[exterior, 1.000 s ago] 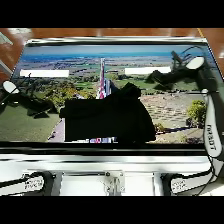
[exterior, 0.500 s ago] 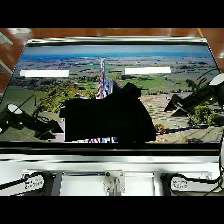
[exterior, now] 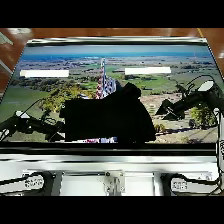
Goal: Fold the shirts.
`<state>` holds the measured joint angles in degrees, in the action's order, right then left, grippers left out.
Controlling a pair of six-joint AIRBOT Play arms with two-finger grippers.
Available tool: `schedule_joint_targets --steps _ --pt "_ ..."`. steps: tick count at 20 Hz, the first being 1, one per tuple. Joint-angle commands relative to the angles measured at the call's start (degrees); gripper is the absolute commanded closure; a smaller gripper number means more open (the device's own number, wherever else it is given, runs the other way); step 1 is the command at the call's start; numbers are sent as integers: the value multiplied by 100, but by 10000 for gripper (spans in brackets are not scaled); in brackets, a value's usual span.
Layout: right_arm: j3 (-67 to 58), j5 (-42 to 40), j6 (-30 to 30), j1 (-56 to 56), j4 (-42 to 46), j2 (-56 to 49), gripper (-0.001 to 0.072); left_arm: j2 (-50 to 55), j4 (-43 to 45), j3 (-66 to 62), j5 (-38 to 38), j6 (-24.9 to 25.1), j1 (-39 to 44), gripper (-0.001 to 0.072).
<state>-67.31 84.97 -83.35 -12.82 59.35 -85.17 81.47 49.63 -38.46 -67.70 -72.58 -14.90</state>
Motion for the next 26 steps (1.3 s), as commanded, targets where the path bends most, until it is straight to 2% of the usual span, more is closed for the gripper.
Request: schedule_joint_targets --steps 1,2,4,5,6,10,11,12,15,20,21,23,24,26 --pt "24 -92 -74 55 2 4 159 245 -358 28 431 162 345 93" --pt "24 -114 -98 55 13 4 159 317 -369 28 428 160 470 231" --pt "24 -133 -144 55 122 2 159 374 -382 31 428 142 612 426" --pt "24 -125 -188 55 223 2 159 367 -413 28 415 144 623 604" --pt "26 -122 -201 55 323 2 159 354 -426 20 409 146 614 660" --pt "160 -315 -192 35 793 -9 157 144 -426 13 407 144 592 662" --pt "321 -527 -190 13 802 -11 114 52 -426 13 407 144 592 662" --pt "485 -752 -162 13 715 -31 89 -44 -426 13 407 146 595 662" --pt "837 -1252 -94 70 188 -291 90 -330 -426 13 411 144 595 661" --pt "852 -1928 114 645 -212 -776 104 -485 -428 11 413 142 592 661" --pt "850 -2050 105 765 -177 -826 166 -483 -428 -2 413 142 592 661" --pt "848 -2203 87 896 -76 -850 503 -483 -420 -92 439 146 577 662" --pt "811 -2155 85 905 -7 -824 642 -487 -420 -197 439 146 542 662" --pt "636 -1969 109 874 116 -621 644 -614 -321 -535 431 164 479 664"
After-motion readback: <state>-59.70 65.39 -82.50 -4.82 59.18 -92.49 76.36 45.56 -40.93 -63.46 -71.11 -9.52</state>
